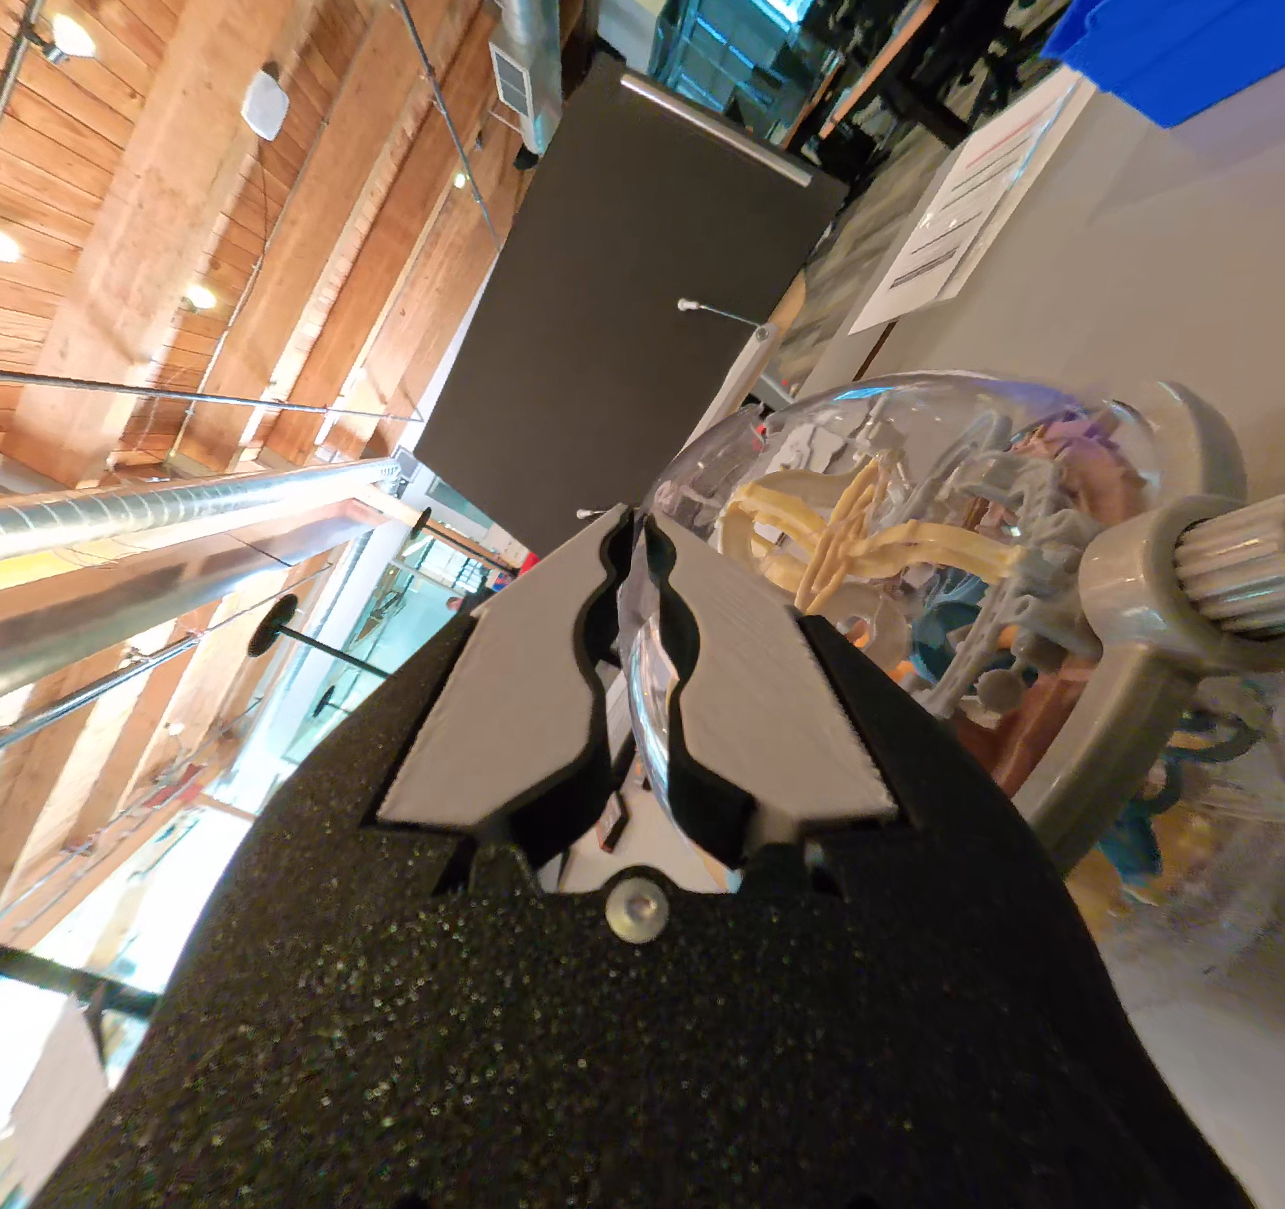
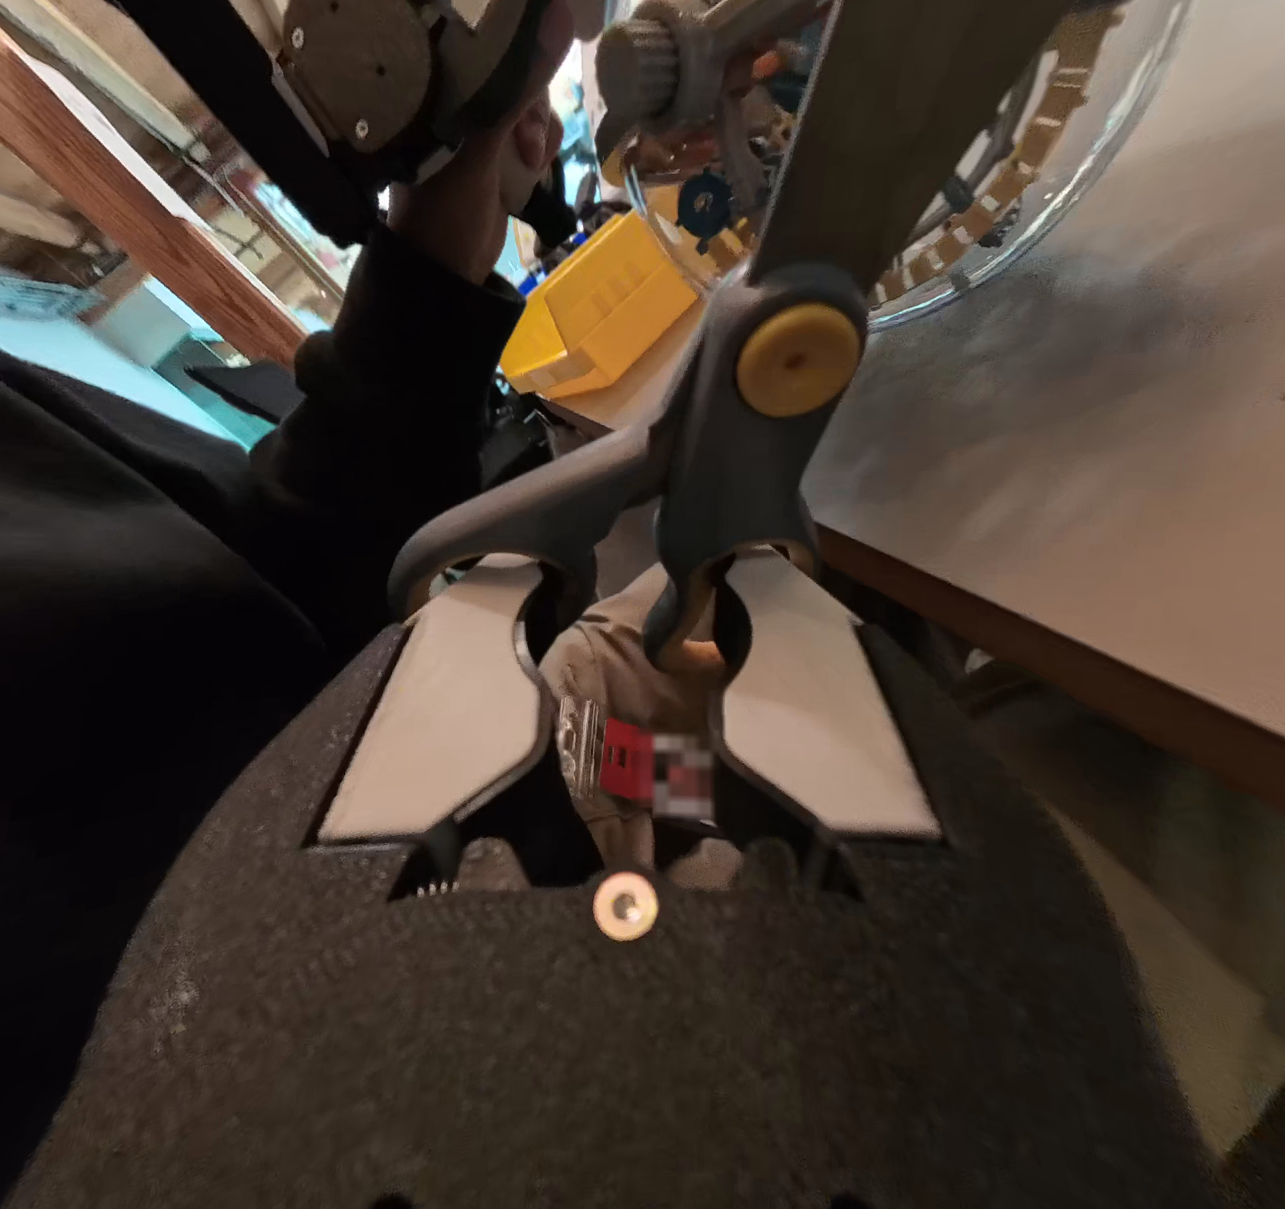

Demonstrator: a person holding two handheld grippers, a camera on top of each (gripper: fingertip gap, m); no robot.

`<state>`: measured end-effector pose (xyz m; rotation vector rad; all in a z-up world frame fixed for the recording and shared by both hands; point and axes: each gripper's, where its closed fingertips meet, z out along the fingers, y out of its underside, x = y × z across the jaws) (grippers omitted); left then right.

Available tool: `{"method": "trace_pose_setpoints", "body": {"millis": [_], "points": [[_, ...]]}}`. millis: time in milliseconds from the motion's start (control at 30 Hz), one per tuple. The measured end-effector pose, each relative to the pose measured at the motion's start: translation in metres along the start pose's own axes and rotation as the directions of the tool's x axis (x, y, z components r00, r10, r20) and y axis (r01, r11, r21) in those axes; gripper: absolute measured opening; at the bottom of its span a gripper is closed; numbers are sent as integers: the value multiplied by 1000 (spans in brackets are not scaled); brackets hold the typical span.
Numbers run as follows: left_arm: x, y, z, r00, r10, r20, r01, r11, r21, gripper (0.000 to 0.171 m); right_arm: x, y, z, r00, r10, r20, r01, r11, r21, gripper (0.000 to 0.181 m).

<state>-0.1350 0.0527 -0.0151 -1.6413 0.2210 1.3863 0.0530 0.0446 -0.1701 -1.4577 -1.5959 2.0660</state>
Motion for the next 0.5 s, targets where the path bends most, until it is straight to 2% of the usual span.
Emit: {"method": "trace_pose_setpoints", "body": {"millis": [100, 200, 333, 500], "points": [[-4, 5, 5, 1000, -16, -23, 17, 999, 34, 0, -5, -7, 8, 999, 23, 40, -20, 997, -78, 39], [-5, 6, 7, 999, -6, -37, 9, 997, 79, 0, -31, -32, 12, 965, 140, 221, -114, 986, -125, 39], [-7, 10, 9, 999, -16, -47, 23, 989, 144, 0, -66, -87, 13, 830, 279, 483, -231, 960, -157, 40], [-11, 22, 22, 993, -39, -112, 65, 968, 241, 0, -75, -131, 34, 673, 418, 610, -332, 908, -255, 38]]}}
